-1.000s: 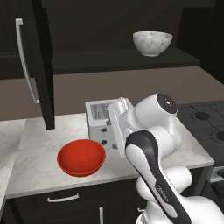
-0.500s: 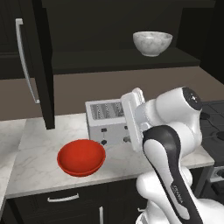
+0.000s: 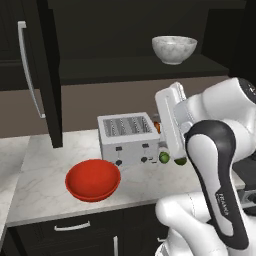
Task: Pick both bowls and place them on the counter. Then place the lime in one bowl and place the avocado in the other bowl.
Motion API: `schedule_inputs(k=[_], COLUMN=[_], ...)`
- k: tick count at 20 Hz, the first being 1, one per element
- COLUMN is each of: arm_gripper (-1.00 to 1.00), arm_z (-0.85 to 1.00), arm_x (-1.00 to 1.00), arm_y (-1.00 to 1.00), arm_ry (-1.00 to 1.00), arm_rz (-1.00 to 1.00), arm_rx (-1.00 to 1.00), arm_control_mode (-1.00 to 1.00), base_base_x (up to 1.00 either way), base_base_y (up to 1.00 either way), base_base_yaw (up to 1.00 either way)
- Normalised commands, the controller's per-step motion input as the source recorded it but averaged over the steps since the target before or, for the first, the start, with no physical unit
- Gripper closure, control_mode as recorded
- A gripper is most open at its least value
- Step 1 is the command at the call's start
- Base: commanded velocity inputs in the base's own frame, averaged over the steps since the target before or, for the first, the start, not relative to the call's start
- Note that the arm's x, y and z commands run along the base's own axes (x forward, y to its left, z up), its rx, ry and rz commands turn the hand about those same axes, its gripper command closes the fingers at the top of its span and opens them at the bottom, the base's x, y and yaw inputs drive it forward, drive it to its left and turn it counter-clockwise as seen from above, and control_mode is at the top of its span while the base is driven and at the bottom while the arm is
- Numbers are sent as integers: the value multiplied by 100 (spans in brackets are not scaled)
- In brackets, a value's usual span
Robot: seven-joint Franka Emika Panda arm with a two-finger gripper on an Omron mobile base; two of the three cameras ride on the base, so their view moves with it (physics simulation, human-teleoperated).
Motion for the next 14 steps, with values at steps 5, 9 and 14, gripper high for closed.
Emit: schedule_inputs(k=[5,9,14], arm_gripper=[-100,-100,-100], arm_z=[41,36,33], arm_x=[-15,-11,-7], arm_y=[-38,-42,-40], arm_ry=[0,1,2], arm_rz=[0,0,-2], arm_rx=[0,0,0], arm_control_mode=[-100,-100,-100], base_base_x=[0,0,0], base_base_y=[0,0,0], base_base_yaw=[0,0,0])
